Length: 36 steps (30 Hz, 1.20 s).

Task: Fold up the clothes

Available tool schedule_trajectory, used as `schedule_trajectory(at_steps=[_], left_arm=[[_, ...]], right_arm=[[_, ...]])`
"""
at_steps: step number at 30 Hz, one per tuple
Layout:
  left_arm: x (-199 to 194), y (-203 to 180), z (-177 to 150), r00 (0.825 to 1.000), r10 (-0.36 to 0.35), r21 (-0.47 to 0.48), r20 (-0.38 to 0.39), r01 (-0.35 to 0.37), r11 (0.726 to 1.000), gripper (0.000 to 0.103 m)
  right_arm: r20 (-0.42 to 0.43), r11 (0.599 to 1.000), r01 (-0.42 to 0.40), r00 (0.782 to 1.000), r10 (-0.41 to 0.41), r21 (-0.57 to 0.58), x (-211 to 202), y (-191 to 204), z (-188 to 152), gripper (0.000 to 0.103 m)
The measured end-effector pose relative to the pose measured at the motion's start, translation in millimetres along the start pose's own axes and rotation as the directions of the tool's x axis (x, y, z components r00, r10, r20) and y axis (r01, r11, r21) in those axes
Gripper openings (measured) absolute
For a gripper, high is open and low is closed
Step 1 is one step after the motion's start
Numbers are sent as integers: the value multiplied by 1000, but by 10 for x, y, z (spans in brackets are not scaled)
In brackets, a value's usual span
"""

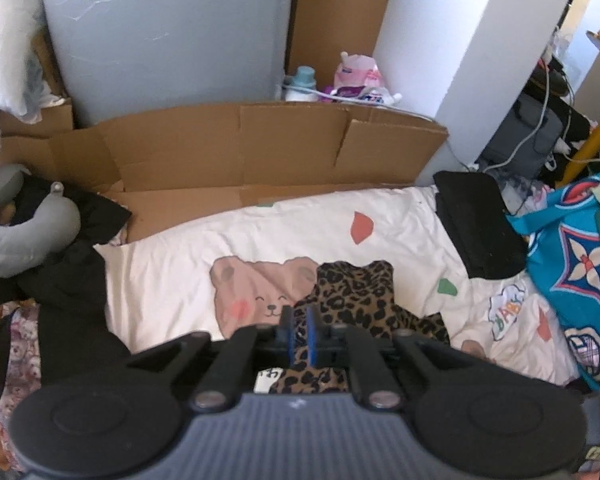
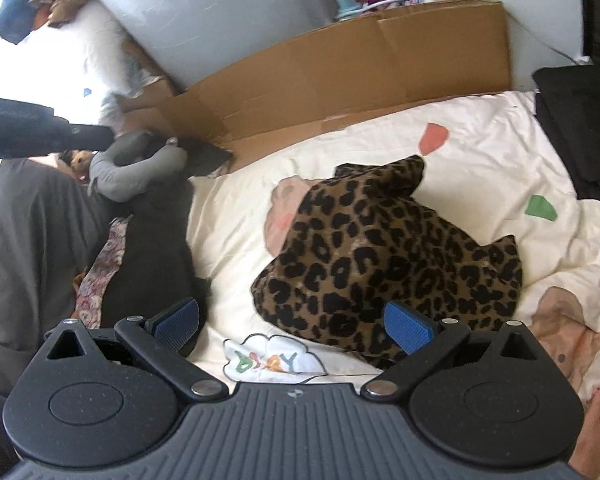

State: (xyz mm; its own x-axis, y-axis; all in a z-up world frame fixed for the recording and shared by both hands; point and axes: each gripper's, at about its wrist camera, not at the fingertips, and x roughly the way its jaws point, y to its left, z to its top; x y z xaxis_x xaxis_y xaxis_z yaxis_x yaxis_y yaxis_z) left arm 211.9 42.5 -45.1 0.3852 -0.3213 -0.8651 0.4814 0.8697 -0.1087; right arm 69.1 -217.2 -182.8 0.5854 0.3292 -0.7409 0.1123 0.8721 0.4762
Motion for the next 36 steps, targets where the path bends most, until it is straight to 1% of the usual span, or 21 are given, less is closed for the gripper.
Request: schedule_trajectory(at_steps=[2, 5, 7, 9, 10, 12, 16, 21, 24, 25, 28, 31, 33, 36], left_arm=[[-65, 27, 87, 1000, 10, -5, 0, -10, 1000, 15], [-147, 10, 248, 999, 31, -3, 11, -31, 1000, 28], [-177, -32, 357, 999, 40, -1, 20, -40, 999, 49], [-207, -75, 466, 998, 48, 1, 30, -48, 999, 57], [-216, -97, 517, 998, 52, 1, 34, -52, 999, 57], [-114, -156, 547, 998, 52, -9, 21, -52, 999, 58], [114, -274, 580, 998, 55, -28, -5, -55, 998, 63], [552, -411, 493, 999, 31, -82, -42, -34, 996, 66], [844, -522, 441, 997, 22, -101, -74, -29, 994, 67], [942, -563, 422, 996, 18, -106, -84, -27, 994, 67], [1202, -693, 383, 993, -5, -101, -120, -7, 995, 68], [1472, -824, 347, 989, -31, -51, -147, 23, 998, 76], [1674, -876, 317, 985, -23, -54, -170, 14, 998, 77], [2022, -900, 240, 974, -19, -90, -225, -2, 996, 81]], right_arm=[[5, 1000, 10, 1000, -10, 16, -13, -41, 8, 102], [9, 999, 20, 1000, -20, 25, -12, -62, 19, 102], [12, 999, 27, 1000, -27, 23, -23, -76, 21, 102], [16, 999, 32, 999, -32, 27, -34, -97, 19, 102], [18, 999, 34, 999, -34, 30, -40, -113, 19, 102], [20, 999, 39, 999, -40, 33, -45, -143, 29, 102], [27, 997, 61, 998, -62, 40, -64, -213, 54, 102], [20, 993, 100, 995, -101, 62, -67, -290, 69, 102], [7, 984, 156, 988, -157, 83, -47, -355, 55, 102], [1, 982, 157, 987, -158, 102, -32, -393, 51, 102], [-7, 977, 164, 986, -165, 134, 15, -484, 39, 102], [6, 974, 172, 985, -175, 148, 92, -575, 50, 102], [14, 971, 177, 983, -182, 158, 144, -635, 57, 102], [15, 964, 189, 981, -195, 189, 253, -769, 59, 102]])
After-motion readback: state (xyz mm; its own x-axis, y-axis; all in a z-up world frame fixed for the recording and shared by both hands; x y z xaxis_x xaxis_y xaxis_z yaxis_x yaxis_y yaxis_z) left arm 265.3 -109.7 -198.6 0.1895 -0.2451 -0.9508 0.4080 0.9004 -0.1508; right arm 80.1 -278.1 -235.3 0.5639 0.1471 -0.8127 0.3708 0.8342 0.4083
